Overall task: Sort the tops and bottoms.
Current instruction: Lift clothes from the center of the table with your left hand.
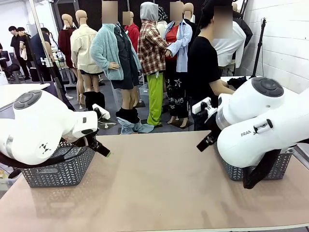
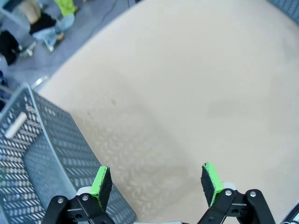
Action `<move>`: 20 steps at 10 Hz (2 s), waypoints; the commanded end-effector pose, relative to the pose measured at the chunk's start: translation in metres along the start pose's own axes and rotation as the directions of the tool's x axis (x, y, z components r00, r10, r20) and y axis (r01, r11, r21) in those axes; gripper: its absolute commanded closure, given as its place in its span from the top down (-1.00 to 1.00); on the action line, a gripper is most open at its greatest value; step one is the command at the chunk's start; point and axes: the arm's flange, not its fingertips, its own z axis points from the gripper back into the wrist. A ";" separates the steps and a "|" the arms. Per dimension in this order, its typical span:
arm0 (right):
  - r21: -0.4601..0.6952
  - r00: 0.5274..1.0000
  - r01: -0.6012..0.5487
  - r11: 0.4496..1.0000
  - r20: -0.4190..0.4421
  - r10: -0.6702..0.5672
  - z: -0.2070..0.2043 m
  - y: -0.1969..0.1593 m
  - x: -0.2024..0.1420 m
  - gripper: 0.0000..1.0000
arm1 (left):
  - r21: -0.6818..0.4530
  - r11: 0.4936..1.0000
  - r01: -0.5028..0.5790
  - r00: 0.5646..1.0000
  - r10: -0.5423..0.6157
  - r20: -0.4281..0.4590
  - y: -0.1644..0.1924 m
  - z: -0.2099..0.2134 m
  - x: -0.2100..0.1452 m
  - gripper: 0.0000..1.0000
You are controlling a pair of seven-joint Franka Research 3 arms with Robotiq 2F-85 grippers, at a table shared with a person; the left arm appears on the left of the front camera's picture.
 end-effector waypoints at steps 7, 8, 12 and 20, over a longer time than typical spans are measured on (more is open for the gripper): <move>-0.235 0.876 0.444 0.864 0.315 -0.365 0.160 -0.134 -0.097 1.00 | 0.309 0.879 -0.362 0.913 0.267 0.309 0.122 0.182 -0.019 1.00; -0.243 0.821 0.551 0.798 0.332 -0.465 0.168 -0.157 -0.127 1.00 | 0.316 0.822 -0.474 0.871 0.386 0.304 0.157 0.199 -0.037 1.00; -0.167 0.624 0.780 0.603 0.282 -0.729 0.139 -0.237 -0.212 1.00 | 0.309 0.696 -0.648 0.746 0.662 0.074 0.249 0.180 -0.100 1.00; -0.219 0.562 0.825 0.521 0.220 -0.797 0.131 -0.283 -0.219 1.00 | 0.286 0.669 -0.685 0.698 0.716 -0.002 0.262 0.149 -0.137 1.00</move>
